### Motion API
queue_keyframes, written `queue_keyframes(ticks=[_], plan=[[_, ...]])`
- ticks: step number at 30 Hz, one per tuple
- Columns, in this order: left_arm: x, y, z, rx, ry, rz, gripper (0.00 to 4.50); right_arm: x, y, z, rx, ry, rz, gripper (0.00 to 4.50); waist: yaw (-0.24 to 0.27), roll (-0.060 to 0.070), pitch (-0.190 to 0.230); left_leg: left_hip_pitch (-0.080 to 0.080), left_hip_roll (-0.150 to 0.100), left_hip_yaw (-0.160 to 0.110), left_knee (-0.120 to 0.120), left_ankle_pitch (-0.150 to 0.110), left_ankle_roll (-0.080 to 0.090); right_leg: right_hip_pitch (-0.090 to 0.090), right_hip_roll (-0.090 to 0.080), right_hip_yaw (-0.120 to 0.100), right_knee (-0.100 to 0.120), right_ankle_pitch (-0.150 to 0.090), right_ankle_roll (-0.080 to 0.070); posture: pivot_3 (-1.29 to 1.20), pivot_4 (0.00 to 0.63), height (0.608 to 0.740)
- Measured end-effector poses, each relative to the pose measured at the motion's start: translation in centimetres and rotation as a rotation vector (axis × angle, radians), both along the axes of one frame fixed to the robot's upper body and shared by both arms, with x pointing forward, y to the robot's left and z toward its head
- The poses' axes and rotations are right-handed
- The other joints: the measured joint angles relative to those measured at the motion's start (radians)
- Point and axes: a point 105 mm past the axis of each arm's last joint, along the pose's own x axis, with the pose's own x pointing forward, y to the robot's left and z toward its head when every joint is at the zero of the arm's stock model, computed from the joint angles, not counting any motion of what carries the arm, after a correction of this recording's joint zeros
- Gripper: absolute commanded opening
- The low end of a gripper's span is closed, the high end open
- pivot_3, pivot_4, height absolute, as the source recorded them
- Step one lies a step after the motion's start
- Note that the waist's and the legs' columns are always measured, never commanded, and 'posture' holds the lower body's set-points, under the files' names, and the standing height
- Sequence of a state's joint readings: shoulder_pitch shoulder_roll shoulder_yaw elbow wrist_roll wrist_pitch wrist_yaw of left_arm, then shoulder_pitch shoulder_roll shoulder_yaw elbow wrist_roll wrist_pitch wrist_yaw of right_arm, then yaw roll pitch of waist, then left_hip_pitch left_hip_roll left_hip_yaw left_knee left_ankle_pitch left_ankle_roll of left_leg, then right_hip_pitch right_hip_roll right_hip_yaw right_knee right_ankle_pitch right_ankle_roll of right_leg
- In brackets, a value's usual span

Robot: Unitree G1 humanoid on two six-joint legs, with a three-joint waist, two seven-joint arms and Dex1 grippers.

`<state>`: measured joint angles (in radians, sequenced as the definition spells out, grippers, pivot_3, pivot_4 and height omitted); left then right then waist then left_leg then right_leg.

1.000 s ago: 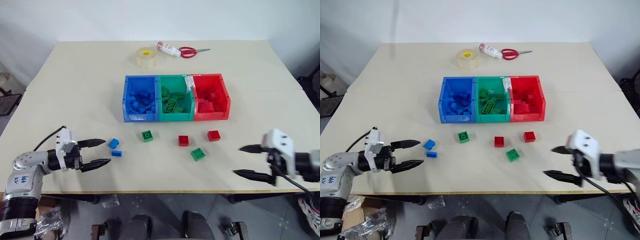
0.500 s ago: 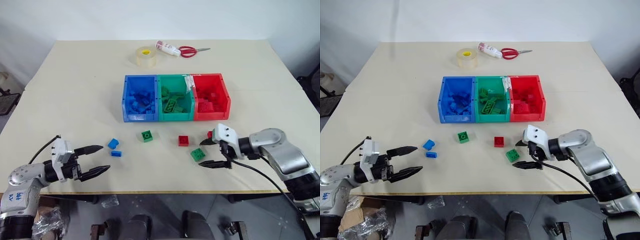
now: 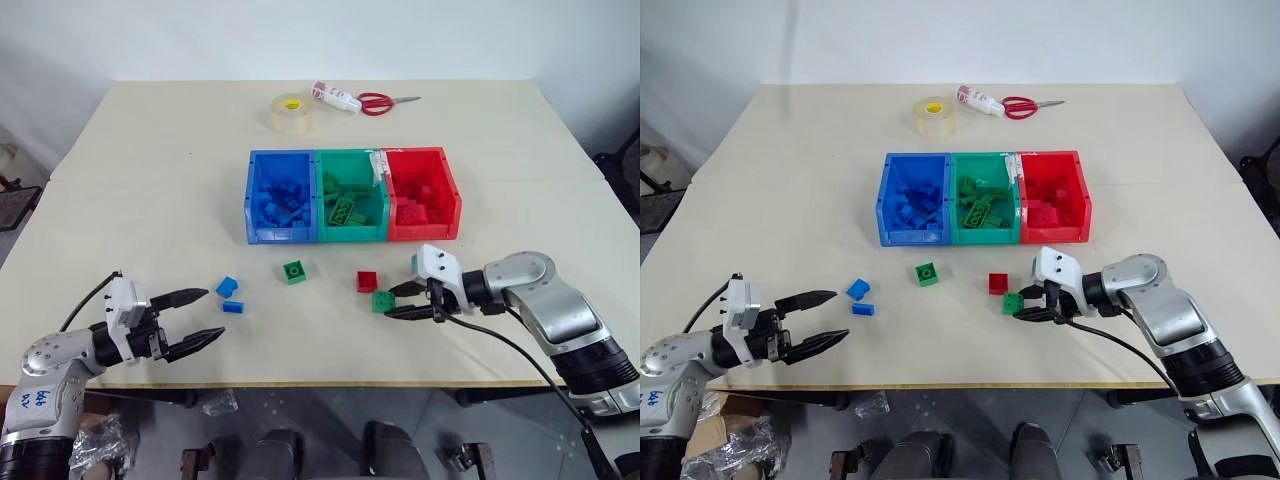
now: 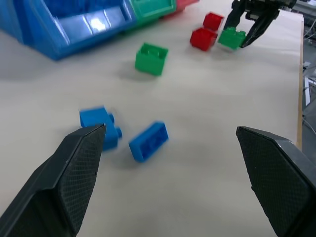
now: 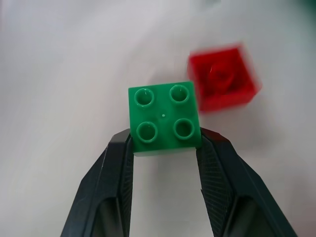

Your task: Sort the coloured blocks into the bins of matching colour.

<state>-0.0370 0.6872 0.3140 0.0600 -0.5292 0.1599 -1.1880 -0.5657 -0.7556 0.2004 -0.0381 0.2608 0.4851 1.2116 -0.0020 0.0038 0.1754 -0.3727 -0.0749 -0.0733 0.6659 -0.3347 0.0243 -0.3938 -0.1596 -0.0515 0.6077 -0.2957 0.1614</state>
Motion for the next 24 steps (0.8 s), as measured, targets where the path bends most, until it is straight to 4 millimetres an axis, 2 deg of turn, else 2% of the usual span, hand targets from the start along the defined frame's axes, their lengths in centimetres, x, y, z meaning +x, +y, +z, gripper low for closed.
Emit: queue_keyframes(ticks=[4,9,14,18,24], plan=[[0.5,0.2,0.1,-0.003,-0.008,0.009,4.50,1.7,0.7,3.7,0.035,-0.114,-0.012,1.45,-0.004,0.000,0.000,0.000,0.002,0.000,0.000,-0.001,-0.001,-0.001,0.002,0.000,0.000,0.000,0.000,0.00,0.150,0.740],[1.0,-0.1,-0.1,-0.004,-0.016,0.001,4.50,5.9,1.9,6.9,0.091,-0.214,-0.076,1.45,-0.013,0.000,0.000,0.000,0.001,0.001,-0.001,-0.001,-0.001,-0.002,0.002,0.000,0.002,0.000,0.000,0.00,0.150,0.740],[1.3,-0.4,-0.1,-0.003,-0.023,-0.001,4.50,9.9,3.6,9.0,0.134,-0.310,-0.163,3.13,-0.030,0.000,0.000,0.000,0.001,0.000,-0.001,-0.001,-0.001,-0.003,0.002,0.000,0.004,0.000,0.000,0.00,0.150,0.740],[1.4,-0.6,-0.2,-0.014,-0.032,0.007,4.50,10.6,4.3,8.4,0.139,-0.313,-0.151,4.48,-0.033,0.000,0.000,0.000,0.001,0.000,-0.001,-0.001,-0.001,-0.004,0.003,-0.001,0.005,0.000,0.000,0.00,0.150,0.740],[1.5,-0.6,-0.3,-0.016,-0.032,0.015,4.50,10.0,4.3,8.1,0.126,-0.299,-0.100,4.48,-0.033,0.000,0.000,0.000,0.001,0.000,-0.001,-0.001,-0.001,-0.004,0.003,-0.001,0.005,0.000,0.000,0.00,0.150,0.740]])
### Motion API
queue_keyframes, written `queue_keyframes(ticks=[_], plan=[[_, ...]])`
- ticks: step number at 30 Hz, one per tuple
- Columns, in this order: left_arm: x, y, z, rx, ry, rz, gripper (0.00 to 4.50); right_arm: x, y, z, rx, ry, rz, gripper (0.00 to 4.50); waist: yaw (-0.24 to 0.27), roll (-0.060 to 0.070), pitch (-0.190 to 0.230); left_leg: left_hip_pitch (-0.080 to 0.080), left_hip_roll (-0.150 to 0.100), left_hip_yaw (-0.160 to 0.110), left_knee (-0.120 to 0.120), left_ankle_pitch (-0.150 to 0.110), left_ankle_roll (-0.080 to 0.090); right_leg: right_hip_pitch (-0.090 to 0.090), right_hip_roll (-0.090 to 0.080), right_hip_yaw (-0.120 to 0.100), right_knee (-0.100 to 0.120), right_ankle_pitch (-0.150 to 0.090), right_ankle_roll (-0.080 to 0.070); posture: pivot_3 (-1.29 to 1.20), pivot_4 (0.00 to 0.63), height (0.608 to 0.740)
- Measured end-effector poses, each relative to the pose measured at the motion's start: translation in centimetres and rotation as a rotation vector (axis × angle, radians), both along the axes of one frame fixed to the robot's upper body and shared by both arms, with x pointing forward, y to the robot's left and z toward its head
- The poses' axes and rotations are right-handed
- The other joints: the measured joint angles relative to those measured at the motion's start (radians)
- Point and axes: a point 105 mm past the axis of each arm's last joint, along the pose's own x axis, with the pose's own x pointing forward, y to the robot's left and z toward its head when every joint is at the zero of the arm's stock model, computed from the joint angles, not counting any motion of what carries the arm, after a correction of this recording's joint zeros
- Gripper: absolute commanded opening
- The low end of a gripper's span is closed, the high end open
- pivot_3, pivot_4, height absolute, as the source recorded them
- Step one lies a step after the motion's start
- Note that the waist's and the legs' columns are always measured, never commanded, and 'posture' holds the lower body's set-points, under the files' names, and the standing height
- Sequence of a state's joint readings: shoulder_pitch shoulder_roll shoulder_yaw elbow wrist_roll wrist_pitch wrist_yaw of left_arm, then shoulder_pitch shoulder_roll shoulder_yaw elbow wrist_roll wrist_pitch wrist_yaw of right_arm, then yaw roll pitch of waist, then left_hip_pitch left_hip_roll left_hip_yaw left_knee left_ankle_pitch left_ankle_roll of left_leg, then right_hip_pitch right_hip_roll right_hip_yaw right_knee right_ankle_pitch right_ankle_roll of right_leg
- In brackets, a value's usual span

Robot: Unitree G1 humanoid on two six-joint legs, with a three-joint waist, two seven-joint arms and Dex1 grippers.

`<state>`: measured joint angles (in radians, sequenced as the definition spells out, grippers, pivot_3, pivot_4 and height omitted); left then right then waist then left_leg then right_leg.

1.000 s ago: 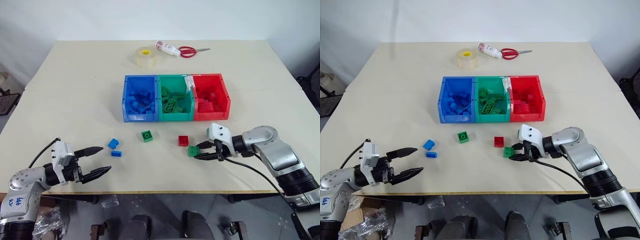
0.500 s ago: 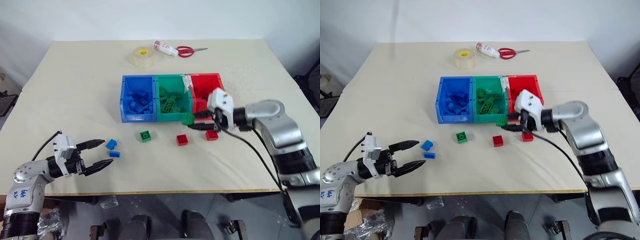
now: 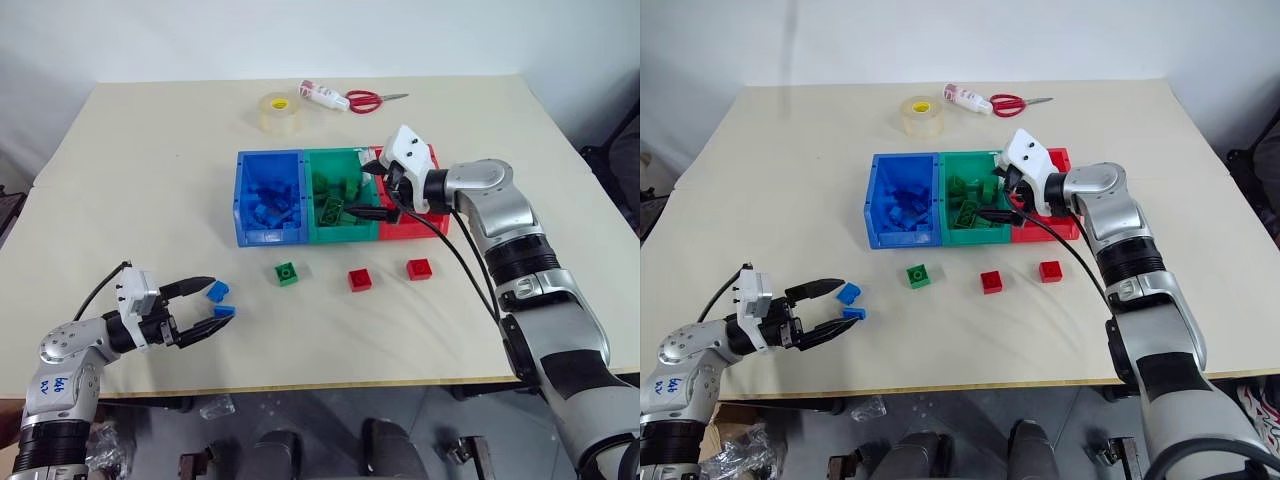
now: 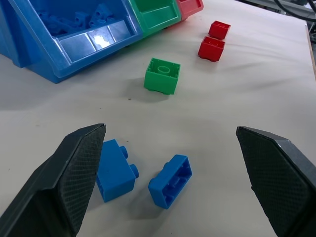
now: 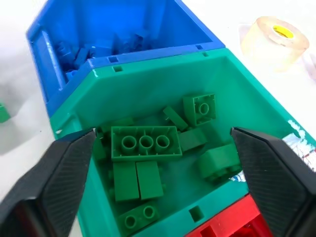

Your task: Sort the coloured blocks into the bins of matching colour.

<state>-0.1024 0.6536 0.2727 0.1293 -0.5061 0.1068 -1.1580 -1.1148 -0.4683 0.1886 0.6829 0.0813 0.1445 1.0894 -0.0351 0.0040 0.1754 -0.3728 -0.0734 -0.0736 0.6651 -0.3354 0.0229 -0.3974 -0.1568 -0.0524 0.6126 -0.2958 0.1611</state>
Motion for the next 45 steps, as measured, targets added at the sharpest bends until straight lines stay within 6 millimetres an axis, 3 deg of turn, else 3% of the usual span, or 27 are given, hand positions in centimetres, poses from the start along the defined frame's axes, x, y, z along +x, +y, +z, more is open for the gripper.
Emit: queue_keyframes(ticks=[5,10,16,21,25,29,35,39,42,45], plan=[[0.0,0.0,0.0,0.000,0.001,-0.001,4.50,-2.0,-1.6,-0.4,-0.021,0.014,0.057,4.48,0.006,0.000,0.000,0.000,0.000,0.000,0.001,0.000,0.000,0.000,0.000,0.000,0.000,0.000,0.000,0.00,0.150,0.740],[0.3,-0.3,-0.1,-0.001,0.006,-0.027,4.50,-8.1,-6.7,-3.3,-0.040,0.178,0.107,4.48,0.028,0.000,0.000,-0.002,-0.001,0.000,0.001,-0.001,0.001,0.001,-0.001,0.000,-0.002,0.000,0.000,0.00,0.150,0.740],[0.9,-0.1,0.3,0.004,-0.005,-0.050,4.50,-13.7,-13.5,-5.0,-0.075,0.319,-0.085,4.48,0.038,0.000,0.000,-0.001,0.000,0.002,0.003,-0.001,0.001,0.003,0.000,0.000,-0.002,0.000,0.000,0.00,0.150,0.740],[1.2,-0.3,0.2,0.001,-0.003,-0.064,4.50,-15.6,-16.3,-6.0,-0.048,0.381,-0.210,4.48,0.033,0.000,0.000,0.001,0.001,0.004,0.003,-0.001,0.001,0.004,0.000,0.001,-0.002,0.000,0.000,0.00,0.150,0.740],[1.4,-0.6,0.4,0.004,-0.011,-0.082,4.50,-15.0,-16.0,-5.7,-0.050,0.357,-0.213,4.48,0.033,0.000,0.000,0.001,0.001,0.004,0.003,-0.001,0.001,0.003,0.000,0.002,-0.002,0.000,0.000,0.00,0.150,0.740],[1.8,-1.0,0.7,-0.001,-0.030,-0.094,4.50,-12.8,-14.0,-4.8,-0.050,0.301,-0.148,4.48,0.033,0.000,0.000,0.001,0.001,0.004,0.003,-0.001,0.001,0.003,0.000,0.002,-0.003,0.000,0.000,0.00,0.150,0.740],[1.5,-1.8,0.2,-0.021,-0.022,-0.098,4.50,-8.9,-11.6,-8.2,-0.074,0.345,-0.095,4.48,0.032,0.000,0.000,0.001,0.000,0.003,0.003,-0.001,0.001,0.003,-0.001,0.001,-0.003,0.000,0.000,0.00,0.150,0.740],[0.9,-2.6,0.0,-0.022,-0.022,-0.110,4.50,-7.1,-11.0,-8.9,-0.093,0.328,-0.086,4.48,0.031,0.000,0.000,0.001,0.001,0.003,0.003,-0.001,0.001,0.003,-0.001,0.001,-0.003,0.000,0.000,0.00,0.150,0.740],[0.4,-2.6,-0.3,-0.023,-0.009,-0.099,4.50,-6.7,-10.6,-9.3,-0.095,0.314,-0.070,3.85,0.031,0.000,0.000,0.001,0.001,0.003,0.003,-0.001,0.001,0.003,0.000,0.001,-0.003,0.000,0.000,0.00,0.150,0.740],[0.1,-2.3,-0.5,-0.031,-0.002,-0.075,4.50,-6.7,-10.5,-9.5,-0.093,0.313,-0.062,2.85,0.031,0.000,0.000,0.001,0.001,0.003,0.003,-0.001,0.001,0.003,0.000,0.001,-0.003,0.000,0.000,0.00,0.150,0.740]])
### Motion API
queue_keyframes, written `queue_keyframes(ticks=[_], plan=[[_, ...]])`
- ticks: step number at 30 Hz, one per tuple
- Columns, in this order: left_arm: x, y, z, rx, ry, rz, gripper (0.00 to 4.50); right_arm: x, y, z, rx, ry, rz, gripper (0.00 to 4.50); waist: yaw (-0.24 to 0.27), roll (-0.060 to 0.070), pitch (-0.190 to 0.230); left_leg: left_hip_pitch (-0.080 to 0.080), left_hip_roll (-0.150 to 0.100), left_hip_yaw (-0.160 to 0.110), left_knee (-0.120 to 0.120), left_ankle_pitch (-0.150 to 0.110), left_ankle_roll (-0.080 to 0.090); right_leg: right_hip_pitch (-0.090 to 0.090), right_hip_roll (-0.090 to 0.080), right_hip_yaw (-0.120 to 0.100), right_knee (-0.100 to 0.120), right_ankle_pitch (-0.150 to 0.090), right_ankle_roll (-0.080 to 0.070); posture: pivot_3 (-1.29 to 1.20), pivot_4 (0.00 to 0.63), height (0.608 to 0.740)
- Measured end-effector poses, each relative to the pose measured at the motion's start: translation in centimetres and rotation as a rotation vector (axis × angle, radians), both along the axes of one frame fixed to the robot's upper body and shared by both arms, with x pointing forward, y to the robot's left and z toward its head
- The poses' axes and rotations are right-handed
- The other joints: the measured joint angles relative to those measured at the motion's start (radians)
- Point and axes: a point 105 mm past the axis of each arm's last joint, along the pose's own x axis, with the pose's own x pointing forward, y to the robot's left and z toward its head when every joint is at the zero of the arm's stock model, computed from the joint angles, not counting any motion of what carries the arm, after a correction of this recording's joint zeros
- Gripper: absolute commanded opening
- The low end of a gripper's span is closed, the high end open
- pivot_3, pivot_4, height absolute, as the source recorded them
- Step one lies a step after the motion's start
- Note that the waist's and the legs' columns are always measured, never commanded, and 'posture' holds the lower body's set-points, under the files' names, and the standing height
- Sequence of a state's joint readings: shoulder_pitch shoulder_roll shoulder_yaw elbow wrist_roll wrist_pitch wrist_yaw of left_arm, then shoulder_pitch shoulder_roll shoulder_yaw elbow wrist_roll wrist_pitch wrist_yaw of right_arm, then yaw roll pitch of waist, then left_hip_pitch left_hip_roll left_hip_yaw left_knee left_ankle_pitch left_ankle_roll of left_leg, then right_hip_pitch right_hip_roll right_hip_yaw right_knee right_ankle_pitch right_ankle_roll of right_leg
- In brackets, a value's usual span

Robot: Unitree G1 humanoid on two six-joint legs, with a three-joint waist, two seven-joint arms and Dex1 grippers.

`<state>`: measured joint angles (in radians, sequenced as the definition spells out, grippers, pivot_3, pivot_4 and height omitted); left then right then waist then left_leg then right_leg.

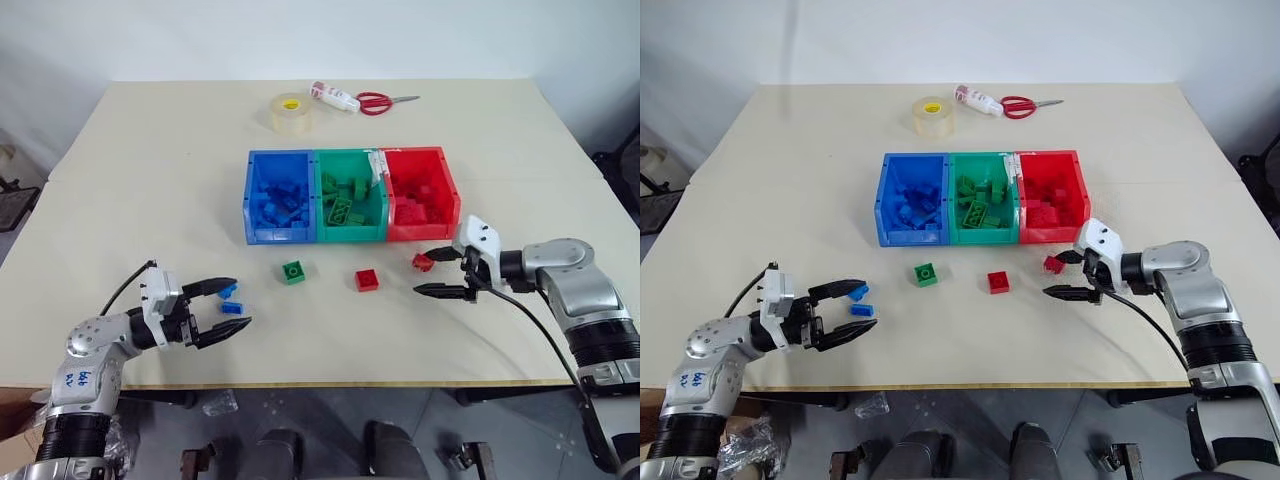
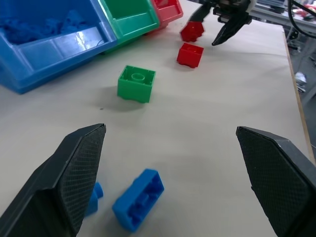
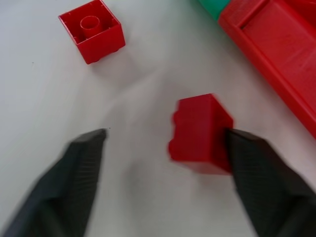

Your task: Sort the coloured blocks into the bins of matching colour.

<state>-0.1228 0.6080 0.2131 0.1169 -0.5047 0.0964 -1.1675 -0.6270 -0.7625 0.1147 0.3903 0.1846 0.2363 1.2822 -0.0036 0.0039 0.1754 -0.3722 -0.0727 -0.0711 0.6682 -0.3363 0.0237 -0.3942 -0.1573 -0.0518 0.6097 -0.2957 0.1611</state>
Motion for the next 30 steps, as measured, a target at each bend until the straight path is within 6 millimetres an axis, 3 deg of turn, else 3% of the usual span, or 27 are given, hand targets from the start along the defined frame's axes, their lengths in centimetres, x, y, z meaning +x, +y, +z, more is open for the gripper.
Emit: queue_keyframes(ticks=[5,11,14,19,22,28,30], plan=[[-0.3,0.0,0.1,0.002,-0.006,0.010,4.50,0.0,-0.1,-0.1,-0.001,-0.012,-0.011,1.16,0.001,0.000,0.000,0.000,0.000,0.000,0.000,0.000,0.000,0.000,0.000,0.000,0.000,0.000,0.000,0.00,0.150,0.740],[-0.2,0.0,0.1,0.001,-0.004,0.015,4.50,-0.2,1.1,1.8,0.041,-0.072,0.004,1.11,0.000,0.000,0.000,0.000,0.000,0.000,0.000,0.000,0.000,0.000,0.000,0.000,0.000,0.000,0.000,0.00,0.150,0.740],[-0.2,0.0,0.1,0.000,-0.004,0.016,4.50,0.3,2.0,5.0,0.094,-0.167,0.001,1.11,0.000,0.000,0.000,0.000,0.000,0.000,0.000,0.000,0.000,0.000,0.000,0.000,0.000,0.000,0.000,0.00,0.150,0.740],[0.0,-0.1,0.3,-0.002,-0.008,0.010,4.50,3.8,2.8,10.5,0.135,-0.330,-0.065,1.11,-0.005,0.000,0.000,0.000,0.001,0.001,-0.001,0.000,-0.001,-0.001,0.001,0.000,0.000,0.000,0.000,0.00,0.150,0.740],[0.2,-0.1,0.5,-0.003,-0.014,0.010,4.50,5.9,3.0,11.4,0.116,-0.375,-0.106,2.17,-0.006,0.000,0.000,0.000,0.000,0.000,-0.001,0.000,-0.001,-0.001,0.001,0.000,0.000,0.000,0.000,0.00,0.150,0.740],[0.6,0.0,0.7,-0.006,-0.021,0.011,4.50,8.2,3.0,10.3,0.096,-0.380,-0.165,4.19,-0.019,0.000,0.000,0.000,0.000,-0.001,-0.002,0.000,-0.001,-0.001,0.001,0.000,0.001,0.000,0.000,0.00,0.150,0.740],[0.6,0.0,0.6,-0.007,-0.017,0.014,4.50,8.1,3.1,10.6,0.090,-0.396,-0.147,4.45,-0.027,0.000,0.000,0.000,0.000,-0.001,-0.002,0.000,-0.001,-0.001,0.001,0.000,0.001,0.000,0.000,0.00,0.150,0.740]])
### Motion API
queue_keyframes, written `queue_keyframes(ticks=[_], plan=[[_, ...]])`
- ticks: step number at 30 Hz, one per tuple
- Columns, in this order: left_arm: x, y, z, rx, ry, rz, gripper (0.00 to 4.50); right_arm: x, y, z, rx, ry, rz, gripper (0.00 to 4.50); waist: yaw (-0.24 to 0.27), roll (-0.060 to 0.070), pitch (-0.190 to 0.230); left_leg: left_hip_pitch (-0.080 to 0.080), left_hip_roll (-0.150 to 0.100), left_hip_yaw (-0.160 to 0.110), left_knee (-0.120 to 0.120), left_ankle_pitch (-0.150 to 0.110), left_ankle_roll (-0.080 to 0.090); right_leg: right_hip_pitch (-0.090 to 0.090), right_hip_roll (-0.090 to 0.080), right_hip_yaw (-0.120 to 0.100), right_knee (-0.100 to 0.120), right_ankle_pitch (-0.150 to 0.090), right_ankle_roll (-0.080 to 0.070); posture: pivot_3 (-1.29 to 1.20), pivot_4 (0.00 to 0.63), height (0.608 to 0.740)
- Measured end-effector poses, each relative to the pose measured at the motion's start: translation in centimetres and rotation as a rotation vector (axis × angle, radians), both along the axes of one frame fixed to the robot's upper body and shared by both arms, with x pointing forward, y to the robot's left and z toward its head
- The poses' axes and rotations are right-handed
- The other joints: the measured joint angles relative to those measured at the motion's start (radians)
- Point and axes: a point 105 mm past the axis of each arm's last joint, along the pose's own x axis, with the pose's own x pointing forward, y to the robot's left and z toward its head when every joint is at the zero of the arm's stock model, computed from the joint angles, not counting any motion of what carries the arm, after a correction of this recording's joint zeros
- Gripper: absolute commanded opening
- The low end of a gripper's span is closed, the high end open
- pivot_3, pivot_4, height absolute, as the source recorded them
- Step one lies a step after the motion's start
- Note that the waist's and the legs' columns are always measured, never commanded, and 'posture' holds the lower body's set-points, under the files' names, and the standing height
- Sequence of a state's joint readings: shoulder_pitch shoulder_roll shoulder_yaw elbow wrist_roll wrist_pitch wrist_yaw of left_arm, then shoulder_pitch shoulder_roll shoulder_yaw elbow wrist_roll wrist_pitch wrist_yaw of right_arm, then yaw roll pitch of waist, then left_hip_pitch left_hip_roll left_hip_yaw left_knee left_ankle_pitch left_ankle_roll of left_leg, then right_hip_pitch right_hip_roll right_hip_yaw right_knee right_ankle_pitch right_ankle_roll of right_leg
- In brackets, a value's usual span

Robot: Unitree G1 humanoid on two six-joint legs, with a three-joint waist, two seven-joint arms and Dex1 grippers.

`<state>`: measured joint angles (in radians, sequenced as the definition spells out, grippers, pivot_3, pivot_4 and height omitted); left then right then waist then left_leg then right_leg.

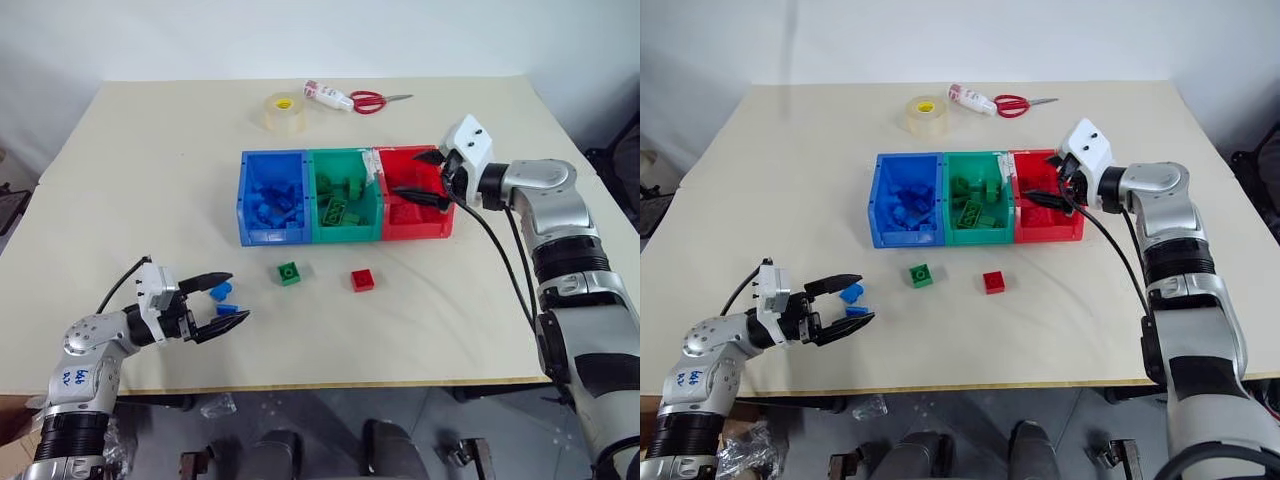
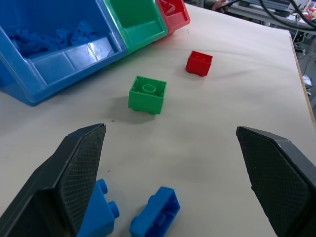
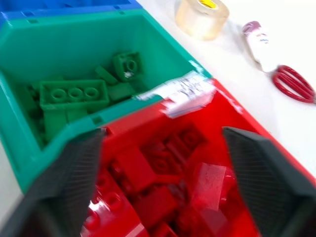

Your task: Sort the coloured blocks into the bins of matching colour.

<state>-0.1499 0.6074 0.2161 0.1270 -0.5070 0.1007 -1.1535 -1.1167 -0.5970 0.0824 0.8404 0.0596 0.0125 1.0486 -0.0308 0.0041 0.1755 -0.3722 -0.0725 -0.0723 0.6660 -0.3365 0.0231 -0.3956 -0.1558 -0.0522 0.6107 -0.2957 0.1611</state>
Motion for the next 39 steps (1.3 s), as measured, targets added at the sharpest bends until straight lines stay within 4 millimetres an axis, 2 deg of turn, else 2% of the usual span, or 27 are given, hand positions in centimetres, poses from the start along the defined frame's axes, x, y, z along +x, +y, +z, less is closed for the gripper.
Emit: queue_keyframes(ticks=[3,6,11,16,19,21,24,26,34,39], plan=[[0.0,0.0,0.0,0.001,-0.002,-0.003,4.50,-0.5,0.1,0.0,-0.018,-0.002,0.036,4.45,-0.004,0.000,0.000,0.000,0.001,0.000,0.000,0.000,0.000,0.000,0.001,0.000,0.000,0.000,0.000,0.00,0.150,0.740],[-0.1,0.0,0.0,0.002,-0.001,-0.007,4.50,-1.9,-0.7,-0.7,-0.040,0.019,0.082,4.45,-0.003,0.000,0.000,0.000,0.001,0.000,0.000,0.000,0.000,0.000,0.001,0.000,0.000,0.000,0.000,0.00,0.150,0.740],[-0.2,0.1,0.0,0.004,-0.001,-0.020,4.50,-6.8,-1.9,-3.8,-0.067,0.159,0.188,4.45,0.014,0.000,0.000,-0.001,0.001,-0.001,0.002,0.000,0.000,0.000,0.000,0.000,0.000,0.000,0.000,0.00,0.150,0.740],[0.0,1.0,-0.2,0.018,0.016,-0.024,4.50,-12.8,-5.2,-6.6,-0.100,0.351,0.150,4.45,0.032,0.000,0.000,-0.002,0.001,0.000,0.004,0.000,0.000,0.001,0.000,0.001,-0.001,0.000,0.000,0.00,0.150,0.740],[0.1,1.7,0.0,0.027,0.010,-0.018,4.50,-14.9,-6.6,-7.2,-0.120,0.408,0.102,4.45,0.033,0.000,0.000,-0.001,0.001,0.001,0.005,-0.001,0.000,0.002,0.000,0.001,-0.001,0.000,0.000,0.00,0.150,0.740],[0.2,1.8,0.1,0.029,0.007,-0.019,4.50,-15.7,-6.3,-7.2,-0.115,0.420,0.101,4.45,0.030,0.000,0.000,-0.001,0.001,0.002,0.005,-0.001,0.000,0.002,0.000,0.001,-0.001,0.000,0.000,0.00,0.150,0.740],[0.1,1.8,0.2,0.030,0.006,-0.033,4.50,-16.0,-5.4,-7.0,-0.116,0.415,0.114,4.45,0.028,0.000,0.000,0.000,0.002,0.002,0.004,-0.001,-0.001,0.001,0.001,0.001,-0.001,0.000,0.000,0.00,0.150,0.740],[0.1,1.9,0.2,0.032,0.005,-0.032,4.50,-15.5,-4.2,-6.9,-0.110,0.392,0.135,4.45,0.027,0.000,0.000,0.000,0.003,0.002,0.004,-0.001,-0.001,0.002,0.001,0.001,-0.001,0.000,0.000,0.00,0.150,0.740],[-0.8,1.3,0.1,0.031,-0.009,-0.032,4.50,-12.2,3.6,-8.5,-0.131,0.360,0.330,4.45,0.027,0.000,0.000,0.000,0.002,0.002,0.004,-0.001,-0.001,0.001,0.001,0.002,-0.001,0.000,0.000,0.00,0.150,0.740],[-1.4,0.4,0.4,0.017,-0.025,-0.026,4.50,-9.9,6.7,-10.1,-0.193,0.346,0.400,4.45,0.027,0.000,0.000,0.000,0.001,0.001,0.004,-0.001,-0.001,0.001,0.001,0.001,0.000,0.000,0.000,0.00,0.150,0.740]])
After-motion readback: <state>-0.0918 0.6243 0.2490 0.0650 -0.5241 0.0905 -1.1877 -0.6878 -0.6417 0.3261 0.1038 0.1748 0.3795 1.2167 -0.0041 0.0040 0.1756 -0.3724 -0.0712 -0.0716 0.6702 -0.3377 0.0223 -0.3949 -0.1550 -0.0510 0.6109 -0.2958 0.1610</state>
